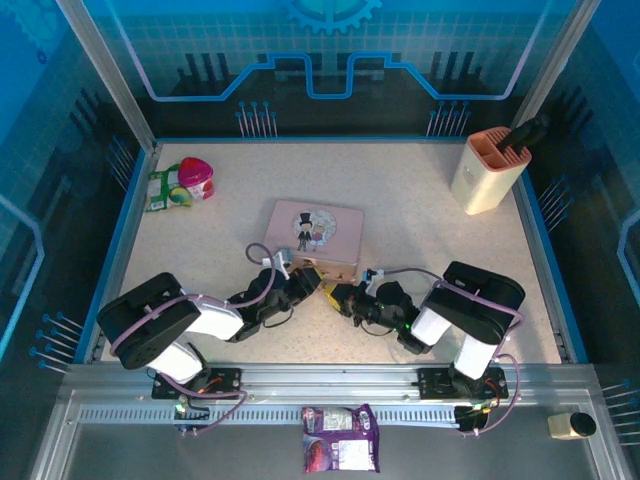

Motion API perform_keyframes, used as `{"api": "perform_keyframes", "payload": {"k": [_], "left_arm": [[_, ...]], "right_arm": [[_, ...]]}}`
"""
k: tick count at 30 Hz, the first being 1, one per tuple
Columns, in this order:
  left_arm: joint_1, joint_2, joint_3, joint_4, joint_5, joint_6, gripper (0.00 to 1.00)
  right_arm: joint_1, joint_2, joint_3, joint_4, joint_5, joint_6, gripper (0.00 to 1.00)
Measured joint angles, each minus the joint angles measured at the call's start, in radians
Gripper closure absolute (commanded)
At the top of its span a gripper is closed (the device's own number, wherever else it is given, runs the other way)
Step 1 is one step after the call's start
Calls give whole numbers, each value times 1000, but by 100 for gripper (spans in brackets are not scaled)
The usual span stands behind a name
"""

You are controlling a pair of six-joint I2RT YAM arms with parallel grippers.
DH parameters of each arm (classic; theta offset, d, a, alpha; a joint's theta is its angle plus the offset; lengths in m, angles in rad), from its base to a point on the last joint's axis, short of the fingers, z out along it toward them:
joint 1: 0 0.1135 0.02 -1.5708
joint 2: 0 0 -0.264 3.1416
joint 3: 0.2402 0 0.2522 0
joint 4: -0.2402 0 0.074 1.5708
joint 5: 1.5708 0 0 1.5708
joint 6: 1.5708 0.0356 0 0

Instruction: Unlock a padlock with a key

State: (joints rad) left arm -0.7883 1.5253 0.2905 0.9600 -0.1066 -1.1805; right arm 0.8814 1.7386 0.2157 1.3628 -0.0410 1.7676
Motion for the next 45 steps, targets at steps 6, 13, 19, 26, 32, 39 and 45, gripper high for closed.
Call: {"api": "perform_keyframes", "payload": {"k": [6, 13, 19, 26, 32, 39, 45], "left_arm": [[1, 0, 0, 37, 2, 0, 98], [1, -2, 0, 38, 2, 1, 99], [0, -2, 0, 39, -9, 1, 99], [-18, -2, 3, 33, -49, 4, 99], [-38, -2, 11, 25, -89, 8, 99], [-42, 0, 18, 7, -101, 10, 99], [-43, -6, 31, -35, -103, 12, 99]], "right_arm": [[-41, -18, 5, -1, -66, -73, 100], [-51, -18, 9, -3, -91, -114, 100], [-54, -18, 21, -19, -98, -142, 100], [-64, -14, 26, -27, -114, -153, 100], [-78, -13, 27, -27, -133, -153, 100], [-85, -7, 27, -27, -145, -153, 99], [-89, -3, 27, -31, -151, -153, 95]]}}
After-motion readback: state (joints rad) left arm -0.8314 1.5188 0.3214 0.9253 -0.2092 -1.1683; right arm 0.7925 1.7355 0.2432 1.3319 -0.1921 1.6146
